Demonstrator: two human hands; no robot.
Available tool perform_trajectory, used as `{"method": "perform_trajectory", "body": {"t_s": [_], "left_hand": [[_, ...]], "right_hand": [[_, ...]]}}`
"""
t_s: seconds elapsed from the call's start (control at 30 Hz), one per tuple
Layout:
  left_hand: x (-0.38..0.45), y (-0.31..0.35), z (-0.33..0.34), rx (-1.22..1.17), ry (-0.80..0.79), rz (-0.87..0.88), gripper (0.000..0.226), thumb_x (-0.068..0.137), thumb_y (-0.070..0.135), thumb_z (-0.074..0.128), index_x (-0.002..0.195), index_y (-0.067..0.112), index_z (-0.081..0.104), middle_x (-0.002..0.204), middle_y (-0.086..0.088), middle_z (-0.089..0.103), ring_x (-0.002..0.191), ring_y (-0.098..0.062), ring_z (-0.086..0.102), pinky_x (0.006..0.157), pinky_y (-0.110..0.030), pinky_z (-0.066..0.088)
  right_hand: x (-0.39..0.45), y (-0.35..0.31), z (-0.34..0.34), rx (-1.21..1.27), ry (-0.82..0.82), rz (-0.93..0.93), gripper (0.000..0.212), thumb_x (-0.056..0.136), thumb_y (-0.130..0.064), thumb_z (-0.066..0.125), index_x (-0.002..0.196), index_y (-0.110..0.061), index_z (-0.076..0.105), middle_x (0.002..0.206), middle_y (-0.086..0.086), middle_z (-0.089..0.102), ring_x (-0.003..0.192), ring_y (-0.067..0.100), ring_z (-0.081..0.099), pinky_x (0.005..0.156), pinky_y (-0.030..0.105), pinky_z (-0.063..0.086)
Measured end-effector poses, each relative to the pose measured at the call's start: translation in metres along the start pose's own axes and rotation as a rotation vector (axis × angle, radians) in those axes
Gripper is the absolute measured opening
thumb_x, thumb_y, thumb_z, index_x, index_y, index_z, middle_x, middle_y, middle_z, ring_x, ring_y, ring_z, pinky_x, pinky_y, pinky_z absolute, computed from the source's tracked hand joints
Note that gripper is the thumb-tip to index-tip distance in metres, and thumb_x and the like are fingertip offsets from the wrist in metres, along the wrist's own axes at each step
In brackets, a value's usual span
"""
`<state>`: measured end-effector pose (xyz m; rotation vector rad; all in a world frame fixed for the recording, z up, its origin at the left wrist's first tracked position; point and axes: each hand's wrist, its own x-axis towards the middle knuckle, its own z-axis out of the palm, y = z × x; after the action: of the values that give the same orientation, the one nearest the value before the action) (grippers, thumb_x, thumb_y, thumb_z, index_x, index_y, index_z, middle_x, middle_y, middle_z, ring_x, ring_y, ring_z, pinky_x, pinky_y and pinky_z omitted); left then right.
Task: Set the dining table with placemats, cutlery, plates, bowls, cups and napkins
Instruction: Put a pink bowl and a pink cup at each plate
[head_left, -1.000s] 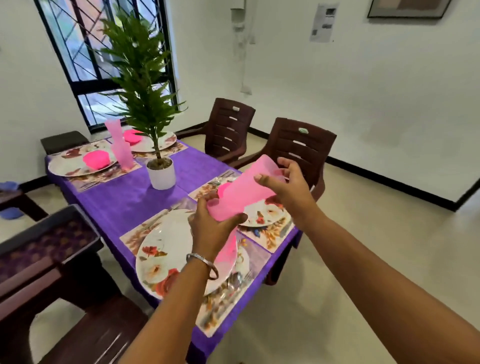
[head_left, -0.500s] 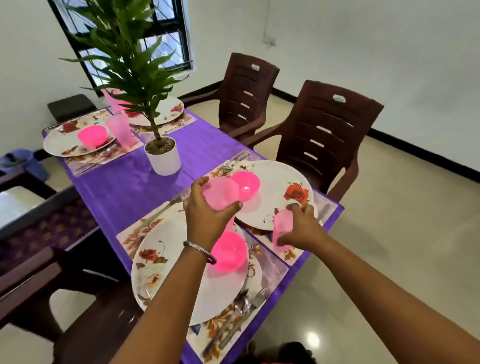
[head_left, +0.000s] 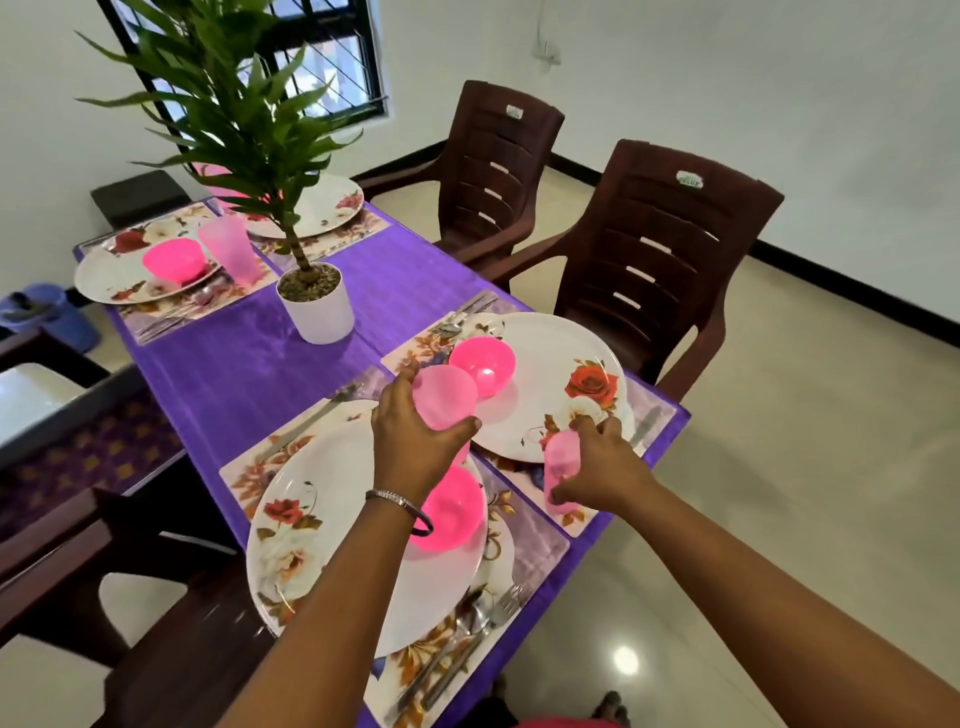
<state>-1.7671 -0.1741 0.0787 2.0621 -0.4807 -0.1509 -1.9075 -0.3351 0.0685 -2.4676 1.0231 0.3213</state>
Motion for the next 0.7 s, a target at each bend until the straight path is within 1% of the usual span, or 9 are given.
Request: {"method": "perform_trajectory", "body": {"t_s": [0.1,0.2,0.33,0.4,0.53,0.6,0.7], "left_hand": [[0.005,-0.002,0.000,0.006,0.009,-0.007,0.090,0.061,0.032,0.087,0.138,0.021,0.040,0.133,-0.003,0.048,0.121,-0.026,0.044,0.099,-0.050,0.043],[0.010,-0.004,0.000,0.002,0.022,-0.017,0.092,0.061,0.031,0.088,0.139,0.021,0.040,0.134,-0.004,0.048,0.122,-0.027,0.044,0.100,-0.051,0.043],[0.023,-0.009,-0.006,0.012,0.053,-0.033,0.090,0.063,0.027,0.087,0.140,0.019,0.040,0.135,-0.005,0.046,0.124,-0.026,0.042,0.102,-0.048,0.041],[0.034,-0.014,-0.011,0.014,0.081,-0.046,0.090,0.063,0.023,0.087,0.140,0.017,0.039,0.137,-0.008,0.044,0.125,-0.027,0.042,0.104,-0.046,0.039],[0.063,-0.028,-0.024,0.024,0.159,-0.098,0.090,0.064,0.018,0.086,0.141,0.012,0.038,0.139,-0.012,0.041,0.126,-0.031,0.042,0.104,-0.043,0.037],[0.079,-0.037,-0.029,0.029,0.193,-0.135,0.092,0.065,0.017,0.086,0.142,0.012,0.037,0.139,-0.013,0.040,0.126,-0.032,0.042,0.104,-0.043,0.037],[0.100,-0.052,-0.031,0.043,0.203,-0.178,0.094,0.065,0.016,0.087,0.143,0.012,0.035,0.140,-0.015,0.037,0.126,-0.034,0.041,0.104,-0.045,0.037]], "right_hand": [[0.001,-0.002,-0.003,-0.044,-0.036,0.009,0.108,0.062,-0.046,0.085,0.144,-0.019,0.021,0.144,0.014,0.027,0.127,0.034,0.043,0.098,0.040,0.045],[0.002,-0.008,-0.008,-0.117,-0.069,0.020,0.113,0.061,-0.054,0.083,0.146,-0.019,0.016,0.148,0.014,0.025,0.134,0.034,0.033,0.102,0.043,0.041],[0.008,-0.023,-0.022,-0.126,0.004,-0.027,0.112,0.063,-0.061,0.078,0.147,-0.019,0.016,0.153,0.013,0.020,0.140,0.036,0.021,0.107,0.048,0.034],[0.012,-0.034,-0.028,-0.105,0.042,-0.080,0.107,0.068,-0.059,0.075,0.147,-0.018,0.017,0.152,0.013,0.019,0.139,0.036,0.021,0.108,0.048,0.032],[0.025,-0.056,-0.033,-0.083,0.085,-0.161,0.095,0.075,-0.055,0.070,0.147,-0.017,0.020,0.148,0.013,0.026,0.136,0.034,0.026,0.104,0.044,0.034],[0.033,-0.063,-0.030,-0.083,0.093,-0.181,0.093,0.077,-0.056,0.069,0.147,-0.017,0.022,0.147,0.014,0.029,0.134,0.034,0.028,0.105,0.043,0.034],[0.044,-0.070,-0.024,-0.083,0.095,-0.194,0.087,0.079,-0.055,0.066,0.146,-0.017,0.025,0.146,0.013,0.032,0.133,0.033,0.030,0.105,0.042,0.034]]}}
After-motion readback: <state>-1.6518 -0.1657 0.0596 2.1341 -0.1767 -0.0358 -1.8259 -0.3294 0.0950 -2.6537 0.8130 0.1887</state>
